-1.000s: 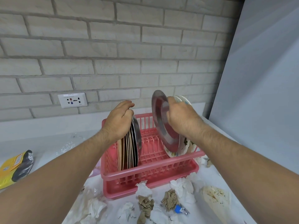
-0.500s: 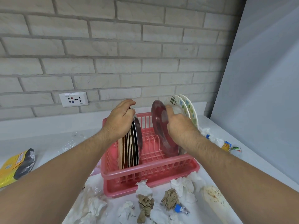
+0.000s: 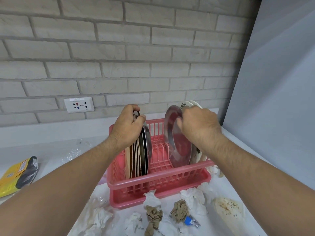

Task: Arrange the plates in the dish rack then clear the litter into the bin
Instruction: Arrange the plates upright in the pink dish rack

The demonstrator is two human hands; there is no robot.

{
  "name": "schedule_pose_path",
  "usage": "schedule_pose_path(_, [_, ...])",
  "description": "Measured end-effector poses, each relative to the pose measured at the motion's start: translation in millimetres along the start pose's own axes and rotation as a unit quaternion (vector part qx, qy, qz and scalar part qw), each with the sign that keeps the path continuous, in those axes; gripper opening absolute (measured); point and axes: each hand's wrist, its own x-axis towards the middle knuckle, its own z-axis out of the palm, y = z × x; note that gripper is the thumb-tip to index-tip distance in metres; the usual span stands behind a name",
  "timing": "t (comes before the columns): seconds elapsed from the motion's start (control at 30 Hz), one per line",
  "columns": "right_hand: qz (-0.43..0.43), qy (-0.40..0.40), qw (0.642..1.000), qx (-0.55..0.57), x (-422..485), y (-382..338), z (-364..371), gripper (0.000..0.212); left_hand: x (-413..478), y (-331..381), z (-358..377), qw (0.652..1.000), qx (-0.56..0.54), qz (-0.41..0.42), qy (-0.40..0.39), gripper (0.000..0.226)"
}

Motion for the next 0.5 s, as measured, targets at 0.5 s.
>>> schedule_pose_path(0.5, [-0.082,-0.080,0.905,0.409,-32.9,-62.1,56.4,0.048,6.1,-12.6,-5.3,0.999,-0.030,0.031,-0.001,0.032])
